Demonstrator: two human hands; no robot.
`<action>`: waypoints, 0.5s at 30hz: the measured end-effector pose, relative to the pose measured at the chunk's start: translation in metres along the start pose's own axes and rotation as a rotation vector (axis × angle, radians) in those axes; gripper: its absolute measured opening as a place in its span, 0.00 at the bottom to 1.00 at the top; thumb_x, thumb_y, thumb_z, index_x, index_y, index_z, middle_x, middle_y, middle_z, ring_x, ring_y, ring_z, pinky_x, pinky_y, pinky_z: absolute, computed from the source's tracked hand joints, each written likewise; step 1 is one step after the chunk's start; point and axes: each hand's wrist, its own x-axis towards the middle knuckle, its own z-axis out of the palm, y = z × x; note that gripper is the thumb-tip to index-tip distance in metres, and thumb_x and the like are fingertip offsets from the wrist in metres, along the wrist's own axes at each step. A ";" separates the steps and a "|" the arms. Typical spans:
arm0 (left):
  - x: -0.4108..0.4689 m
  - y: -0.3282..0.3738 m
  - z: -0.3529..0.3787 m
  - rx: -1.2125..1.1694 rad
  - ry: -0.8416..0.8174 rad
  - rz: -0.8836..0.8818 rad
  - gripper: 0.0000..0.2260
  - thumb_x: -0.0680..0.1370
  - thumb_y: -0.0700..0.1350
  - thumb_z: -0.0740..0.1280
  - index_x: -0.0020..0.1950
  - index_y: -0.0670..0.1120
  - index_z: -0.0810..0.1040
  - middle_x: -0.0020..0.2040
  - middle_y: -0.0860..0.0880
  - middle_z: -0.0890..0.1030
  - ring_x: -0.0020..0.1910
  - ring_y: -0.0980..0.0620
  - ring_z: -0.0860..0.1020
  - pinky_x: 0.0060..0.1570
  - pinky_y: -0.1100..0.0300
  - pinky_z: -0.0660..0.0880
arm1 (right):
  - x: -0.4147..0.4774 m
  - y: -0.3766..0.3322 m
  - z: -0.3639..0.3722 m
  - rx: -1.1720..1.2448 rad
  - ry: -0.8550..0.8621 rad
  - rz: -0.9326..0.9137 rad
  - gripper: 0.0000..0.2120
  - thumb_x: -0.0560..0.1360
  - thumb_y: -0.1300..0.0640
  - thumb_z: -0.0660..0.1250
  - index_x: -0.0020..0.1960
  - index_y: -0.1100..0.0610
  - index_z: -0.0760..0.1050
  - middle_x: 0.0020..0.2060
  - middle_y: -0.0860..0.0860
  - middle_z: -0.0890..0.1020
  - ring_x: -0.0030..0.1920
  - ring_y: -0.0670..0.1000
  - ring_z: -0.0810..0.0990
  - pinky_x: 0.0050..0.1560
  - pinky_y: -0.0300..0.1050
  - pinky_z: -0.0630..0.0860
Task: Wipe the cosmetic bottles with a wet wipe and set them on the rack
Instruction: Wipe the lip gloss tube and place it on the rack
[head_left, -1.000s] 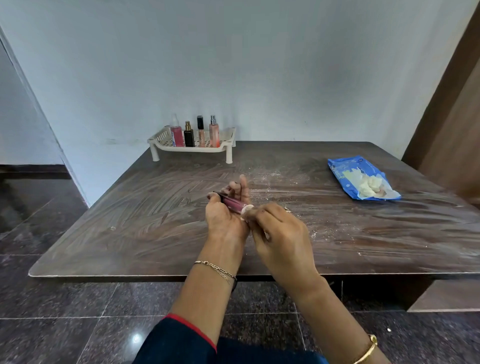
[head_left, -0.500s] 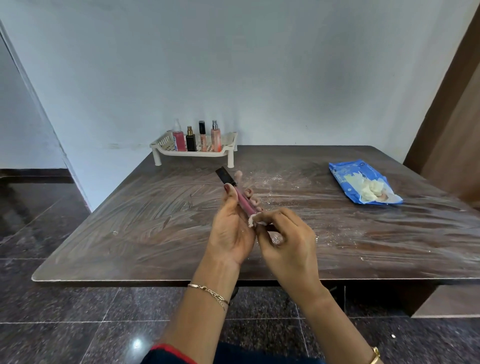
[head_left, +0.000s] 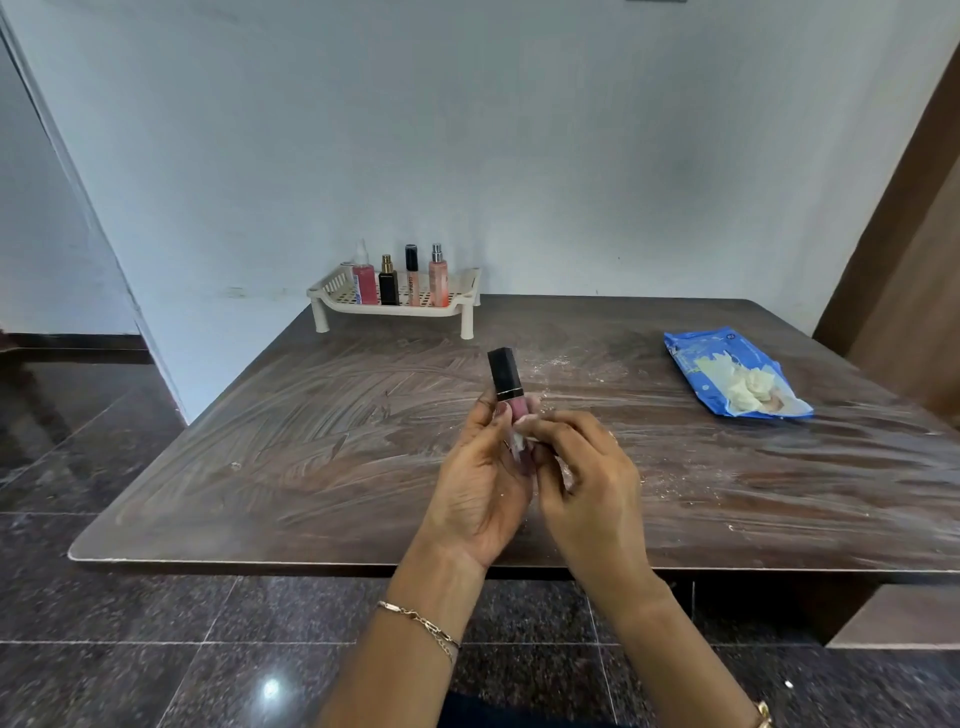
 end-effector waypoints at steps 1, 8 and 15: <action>0.000 0.001 -0.001 0.017 0.010 0.016 0.17 0.78 0.35 0.59 0.67 0.41 0.71 0.55 0.39 0.78 0.55 0.49 0.78 0.57 0.59 0.75 | -0.002 0.001 0.000 -0.009 -0.014 0.006 0.12 0.71 0.69 0.70 0.52 0.58 0.81 0.48 0.49 0.80 0.48 0.46 0.80 0.45 0.45 0.79; -0.004 -0.002 0.004 0.280 0.001 0.080 0.22 0.74 0.35 0.63 0.68 0.48 0.73 0.55 0.41 0.79 0.54 0.46 0.77 0.55 0.52 0.73 | 0.023 0.008 -0.001 0.020 0.054 0.044 0.09 0.71 0.68 0.70 0.50 0.58 0.81 0.45 0.48 0.80 0.44 0.45 0.80 0.44 0.44 0.80; -0.008 0.001 0.011 0.423 -0.018 0.073 0.21 0.75 0.35 0.63 0.67 0.46 0.74 0.59 0.42 0.78 0.52 0.47 0.78 0.54 0.49 0.75 | 0.039 0.010 -0.002 0.064 0.138 0.089 0.10 0.72 0.69 0.69 0.51 0.60 0.81 0.44 0.48 0.79 0.44 0.44 0.80 0.46 0.42 0.80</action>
